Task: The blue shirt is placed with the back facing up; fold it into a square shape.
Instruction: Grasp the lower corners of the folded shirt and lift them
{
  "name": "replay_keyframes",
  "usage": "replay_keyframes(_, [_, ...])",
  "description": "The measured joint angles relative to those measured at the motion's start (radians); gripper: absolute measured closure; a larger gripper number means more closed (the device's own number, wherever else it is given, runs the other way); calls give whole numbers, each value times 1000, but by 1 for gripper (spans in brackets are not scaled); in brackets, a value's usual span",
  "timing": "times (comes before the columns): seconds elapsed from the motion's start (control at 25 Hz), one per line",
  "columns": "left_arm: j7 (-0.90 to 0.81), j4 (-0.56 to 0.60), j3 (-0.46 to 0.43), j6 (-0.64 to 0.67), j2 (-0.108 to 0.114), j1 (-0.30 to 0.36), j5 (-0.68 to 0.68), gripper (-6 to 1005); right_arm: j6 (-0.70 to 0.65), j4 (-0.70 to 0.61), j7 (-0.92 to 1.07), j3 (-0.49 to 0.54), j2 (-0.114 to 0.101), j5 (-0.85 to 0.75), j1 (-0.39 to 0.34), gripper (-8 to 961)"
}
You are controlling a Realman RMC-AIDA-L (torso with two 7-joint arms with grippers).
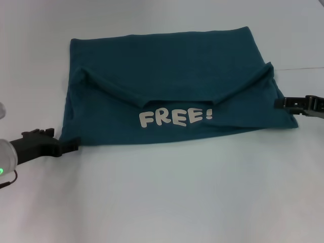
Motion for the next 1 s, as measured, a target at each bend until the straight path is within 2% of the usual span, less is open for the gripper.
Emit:
replay_keyframes(0.28, [1,-7,44,-66,-8,-3,2,122,5,6,2,0,2,0,0,207])
replay_keyframes(1.0, [0,-7,97,-66,-17,-4,3,133,26,8,-4,0,12,-2,-9,207])
